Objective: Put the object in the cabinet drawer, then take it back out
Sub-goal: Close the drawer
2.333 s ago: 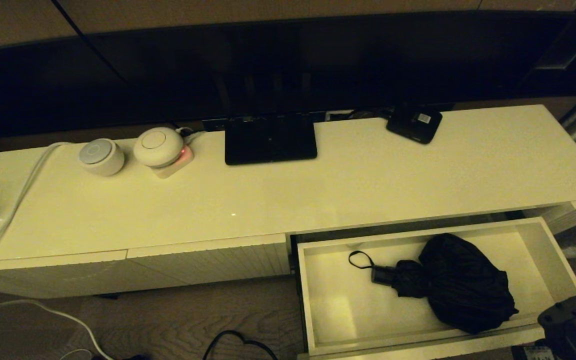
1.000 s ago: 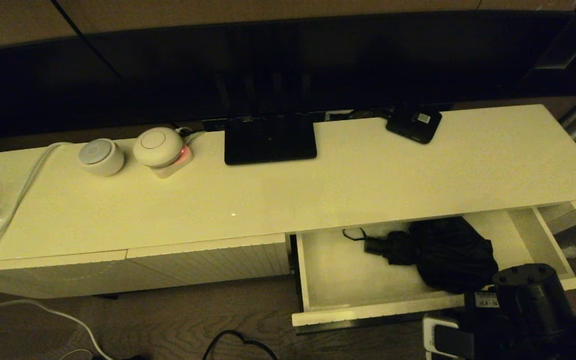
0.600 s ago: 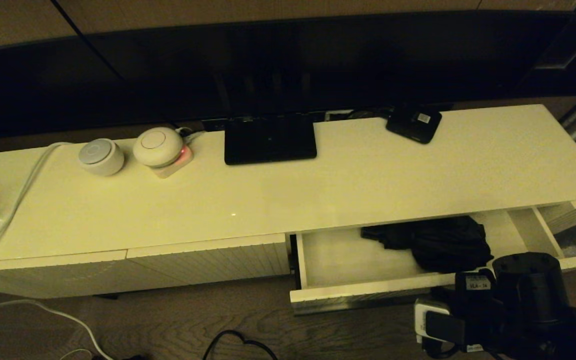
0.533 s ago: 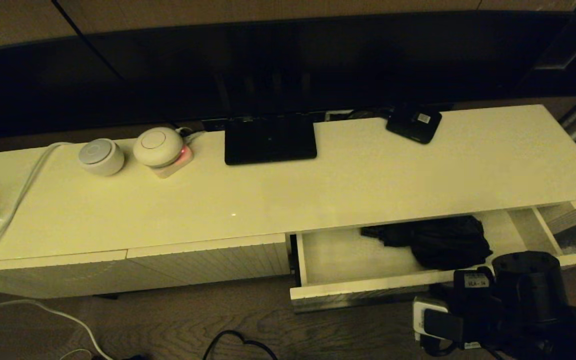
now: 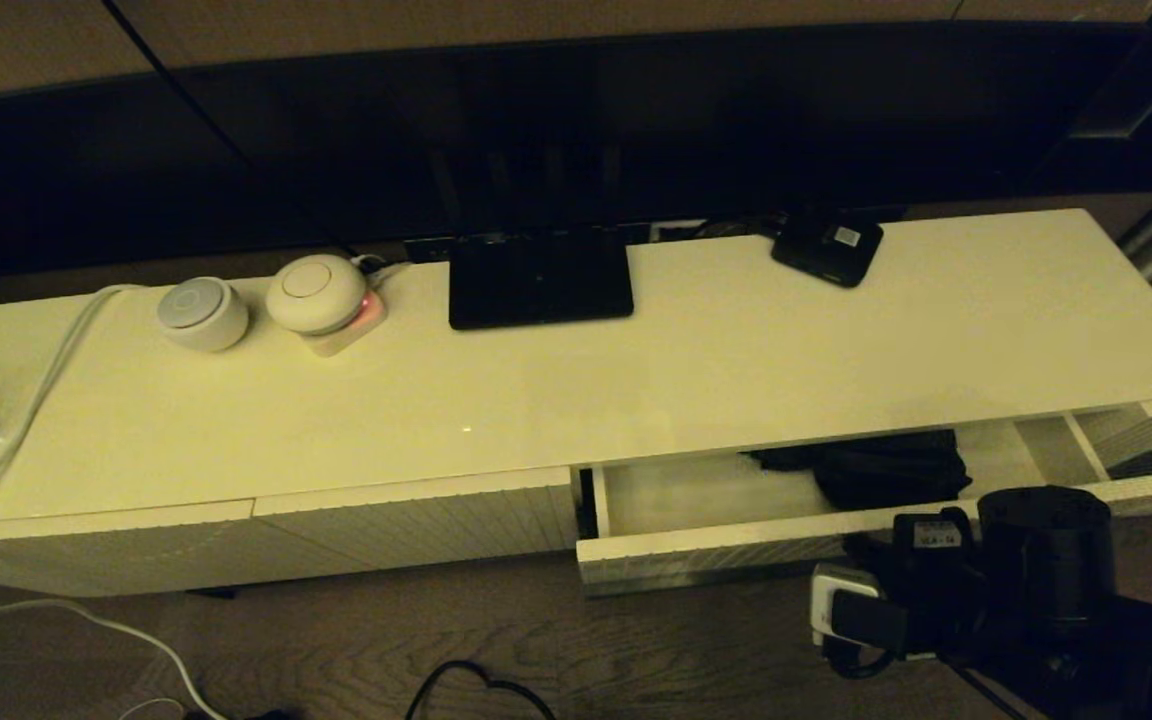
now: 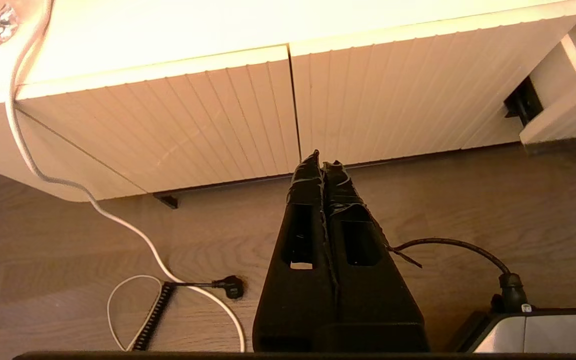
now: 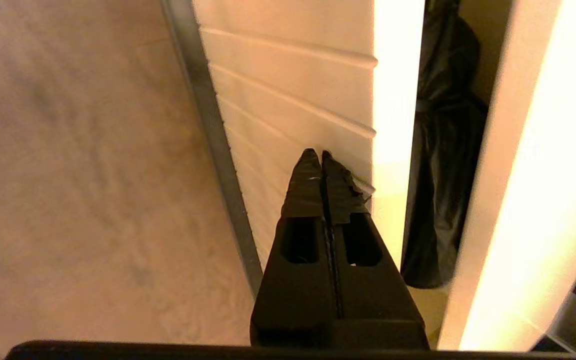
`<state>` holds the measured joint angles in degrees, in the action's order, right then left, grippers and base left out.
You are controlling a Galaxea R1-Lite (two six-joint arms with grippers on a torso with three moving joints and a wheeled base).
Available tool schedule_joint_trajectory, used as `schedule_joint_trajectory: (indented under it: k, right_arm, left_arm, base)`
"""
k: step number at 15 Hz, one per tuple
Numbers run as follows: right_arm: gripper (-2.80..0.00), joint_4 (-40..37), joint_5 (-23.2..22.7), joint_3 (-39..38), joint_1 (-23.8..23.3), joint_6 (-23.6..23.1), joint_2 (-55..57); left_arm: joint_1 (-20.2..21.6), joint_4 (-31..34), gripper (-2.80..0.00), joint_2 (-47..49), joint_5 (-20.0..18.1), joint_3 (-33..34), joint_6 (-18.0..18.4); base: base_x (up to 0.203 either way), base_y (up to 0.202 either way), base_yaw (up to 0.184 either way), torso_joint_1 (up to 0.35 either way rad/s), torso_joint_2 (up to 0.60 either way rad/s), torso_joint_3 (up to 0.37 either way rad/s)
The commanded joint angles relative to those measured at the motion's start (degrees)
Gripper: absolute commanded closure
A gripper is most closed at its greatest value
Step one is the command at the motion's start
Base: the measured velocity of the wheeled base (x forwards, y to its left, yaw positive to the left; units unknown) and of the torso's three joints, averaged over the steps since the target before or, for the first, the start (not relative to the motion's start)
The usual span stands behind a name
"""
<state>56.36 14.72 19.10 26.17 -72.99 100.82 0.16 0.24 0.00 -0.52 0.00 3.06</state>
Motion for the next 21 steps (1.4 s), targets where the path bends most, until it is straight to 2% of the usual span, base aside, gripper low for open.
schedule_joint_trajectory:
  k: [1, 12, 15, 18, 21]
  right_arm:
    - [0.0, 0.3, -0.2, 1.5, -0.2, -0.2, 2.5]
    - [0.0, 0.4, -0.6, 9.9, -1.6, 0.3, 4.3]
    - [0.0, 0.5, -0.7, 10.4, -2.0, 2.5, 4.8]
    - [0.0, 5.4, -0.6, 10.5, -2.1, 4.5, 7.1]
    - [0.0, 5.1, -0.5, 9.4, -2.0, 4.5, 6.0]
  left_arm:
    - [0.0, 0.0, 0.0, 0.0, 0.0, 0.2, 0.0]
    - [0.0, 0.0, 0.0, 0.0, 0.0, 0.2, 0.0]
    - [0.0, 0.0, 0.0, 0.0, 0.0, 0.2, 0.0]
    - [0.0, 0.0, 0.0, 0.0, 0.0, 0.2, 0.0]
    - [0.0, 0.0, 0.0, 0.0, 0.0, 0.2, 0.0]
  base:
    - [0.0, 0.0, 0.0, 0.0, 0.0, 0.0]
    - [0.0, 0.0, 0.0, 0.0, 0.0, 0.0]
    - [0.0, 0.0, 0.0, 0.0, 0.0, 0.0]
    - [0.0, 0.0, 0.0, 0.0, 0.0, 0.0]
    - [0.0, 0.0, 0.0, 0.0, 0.0, 0.0]
